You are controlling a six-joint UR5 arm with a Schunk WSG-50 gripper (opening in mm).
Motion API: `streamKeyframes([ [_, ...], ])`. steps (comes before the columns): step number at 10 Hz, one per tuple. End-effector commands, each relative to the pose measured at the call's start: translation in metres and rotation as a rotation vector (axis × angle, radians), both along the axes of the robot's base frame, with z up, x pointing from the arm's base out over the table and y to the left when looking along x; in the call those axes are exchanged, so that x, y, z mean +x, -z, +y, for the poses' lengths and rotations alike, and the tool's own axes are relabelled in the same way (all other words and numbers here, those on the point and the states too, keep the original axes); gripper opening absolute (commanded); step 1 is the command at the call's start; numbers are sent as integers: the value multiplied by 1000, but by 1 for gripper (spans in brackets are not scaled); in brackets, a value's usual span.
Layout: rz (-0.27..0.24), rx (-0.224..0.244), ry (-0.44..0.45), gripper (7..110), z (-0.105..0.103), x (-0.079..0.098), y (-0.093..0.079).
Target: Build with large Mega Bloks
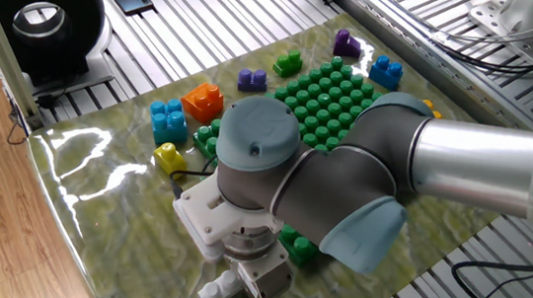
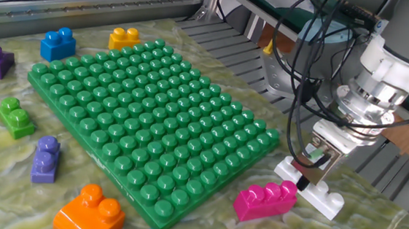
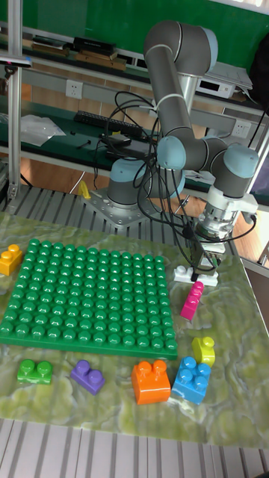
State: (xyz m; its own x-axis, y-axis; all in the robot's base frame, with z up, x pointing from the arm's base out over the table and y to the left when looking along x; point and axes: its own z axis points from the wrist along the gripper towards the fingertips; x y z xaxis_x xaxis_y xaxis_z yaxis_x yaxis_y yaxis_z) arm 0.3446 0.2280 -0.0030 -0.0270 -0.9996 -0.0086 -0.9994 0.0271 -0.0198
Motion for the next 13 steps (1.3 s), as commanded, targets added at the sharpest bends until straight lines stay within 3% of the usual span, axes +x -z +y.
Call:
streamKeyframes([
  [1,5,12,80,7,6,-4,-7],
  [2,-5,-14,118,7,2,-4,-14],
  [3,-10,-9,149,7,2,-5,-22],
  [4,10,26,217,7,8,-12,-32],
  [5,-1,26,322,7,5,-16,-48],
  [6,-38,41,402,7,-1,-10,-61],
  [7,-37,53,444,7,-9,-8,-74],
  [9,-16,45,503,7,-44,3,-104],
  [10,-43,50,580,7,-62,17,-114],
  [11,-77,20,630,7,-82,26,-119],
  [13,-116,-39,865,7,-104,28,-120],
])
